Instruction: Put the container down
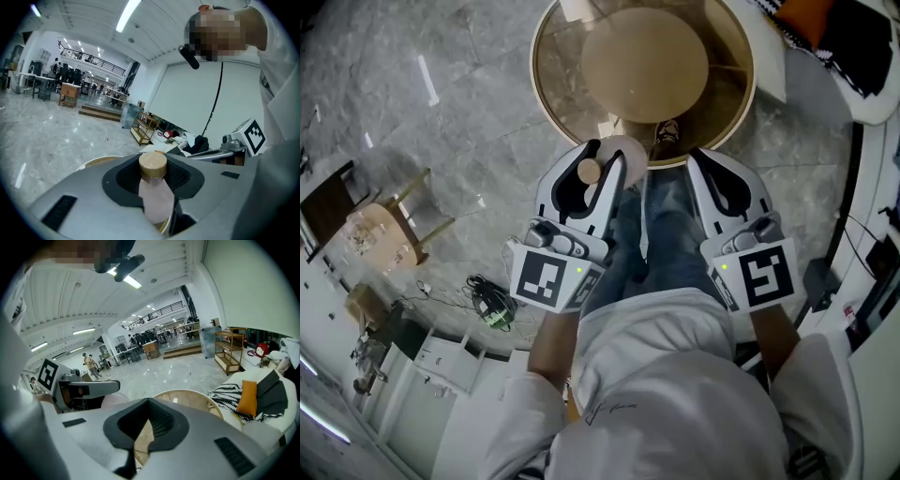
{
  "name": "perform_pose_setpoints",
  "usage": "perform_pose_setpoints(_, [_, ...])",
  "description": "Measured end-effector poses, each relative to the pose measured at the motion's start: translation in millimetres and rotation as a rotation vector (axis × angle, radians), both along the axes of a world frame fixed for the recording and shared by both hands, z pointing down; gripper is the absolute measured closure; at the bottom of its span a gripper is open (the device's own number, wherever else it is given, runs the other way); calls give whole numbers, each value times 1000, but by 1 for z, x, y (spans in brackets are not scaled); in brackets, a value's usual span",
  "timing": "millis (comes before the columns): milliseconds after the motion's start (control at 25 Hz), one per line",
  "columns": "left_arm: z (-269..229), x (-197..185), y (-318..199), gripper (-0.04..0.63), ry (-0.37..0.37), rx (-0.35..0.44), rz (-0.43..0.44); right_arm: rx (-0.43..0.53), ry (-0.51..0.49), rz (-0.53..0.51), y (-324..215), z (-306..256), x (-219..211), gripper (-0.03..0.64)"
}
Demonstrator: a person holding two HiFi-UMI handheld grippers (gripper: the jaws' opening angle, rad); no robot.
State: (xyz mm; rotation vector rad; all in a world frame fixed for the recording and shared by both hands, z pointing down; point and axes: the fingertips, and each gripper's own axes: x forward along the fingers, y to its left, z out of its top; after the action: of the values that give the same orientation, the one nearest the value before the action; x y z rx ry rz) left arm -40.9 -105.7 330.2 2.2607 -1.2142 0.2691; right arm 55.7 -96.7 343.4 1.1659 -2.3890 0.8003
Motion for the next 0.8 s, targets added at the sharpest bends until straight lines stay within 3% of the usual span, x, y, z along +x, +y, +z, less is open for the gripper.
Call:
perform_pose_setpoints(360, [24, 2, -5, 465, 25, 16, -35, 39, 23, -10, -2, 21, 4, 601])
perform_pose_setpoints(800, [62, -5, -6, 465, 21, 1, -66, 7, -4, 4, 7, 54, -9, 601])
